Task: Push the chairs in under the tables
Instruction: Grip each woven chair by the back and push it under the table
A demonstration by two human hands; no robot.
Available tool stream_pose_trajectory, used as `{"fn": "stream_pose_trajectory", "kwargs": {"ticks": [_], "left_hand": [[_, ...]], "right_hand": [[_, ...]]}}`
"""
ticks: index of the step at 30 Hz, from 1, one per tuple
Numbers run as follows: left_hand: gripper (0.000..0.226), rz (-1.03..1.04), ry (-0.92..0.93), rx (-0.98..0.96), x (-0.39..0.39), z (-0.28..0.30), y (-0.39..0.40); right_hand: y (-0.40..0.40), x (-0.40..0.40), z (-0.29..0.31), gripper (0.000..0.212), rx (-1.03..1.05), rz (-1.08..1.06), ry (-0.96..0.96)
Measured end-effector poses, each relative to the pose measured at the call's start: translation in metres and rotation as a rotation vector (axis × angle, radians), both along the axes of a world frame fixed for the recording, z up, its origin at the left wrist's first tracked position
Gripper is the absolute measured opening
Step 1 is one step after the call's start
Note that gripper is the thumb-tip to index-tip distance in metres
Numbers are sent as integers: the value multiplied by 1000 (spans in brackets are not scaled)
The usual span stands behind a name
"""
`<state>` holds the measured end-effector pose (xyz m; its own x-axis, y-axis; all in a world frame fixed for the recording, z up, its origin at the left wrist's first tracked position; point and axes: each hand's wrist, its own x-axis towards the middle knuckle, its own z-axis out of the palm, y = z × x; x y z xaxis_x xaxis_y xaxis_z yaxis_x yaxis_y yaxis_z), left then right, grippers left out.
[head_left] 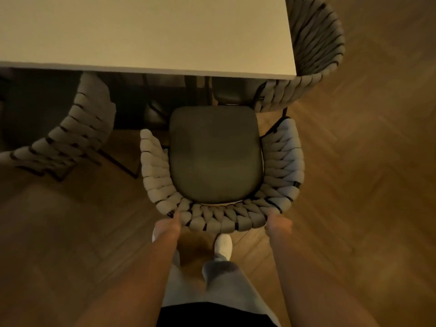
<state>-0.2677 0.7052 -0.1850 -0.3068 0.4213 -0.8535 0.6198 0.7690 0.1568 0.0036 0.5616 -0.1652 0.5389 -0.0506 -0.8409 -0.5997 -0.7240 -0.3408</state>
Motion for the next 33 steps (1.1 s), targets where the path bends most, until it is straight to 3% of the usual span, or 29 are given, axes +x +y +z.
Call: {"fn": "stream_pose_trajectory", "kwargs": {"ticks": [2, 5, 10, 17, 19, 26, 33], "left_hand": [[65, 206, -72, -18, 7, -5, -11], [49, 465, -222, -1, 17, -11, -9], [52, 762, -405, -23, 23, -24, 8], [33, 798, -512, -77, 16, -43, 11], [37, 826, -529, -60, 16, -41, 8], [48, 848, -523, -21, -10, -34, 6], [45, 848, -539, 16, -54, -8, 6]], "right_hand": [[-13, 12, -46, 63, 29, -64, 75], [1, 1, -30, 58, 146, -186, 121], [7, 10, -35, 42, 274, -318, 221], [2, 19, -54, 41, 292, -333, 261], [4, 17, -47, 33, 307, -339, 258], [-1, -11, -41, 35, 305, -381, 260], [-1, -59, -14, 30, 302, -442, 229]]}}
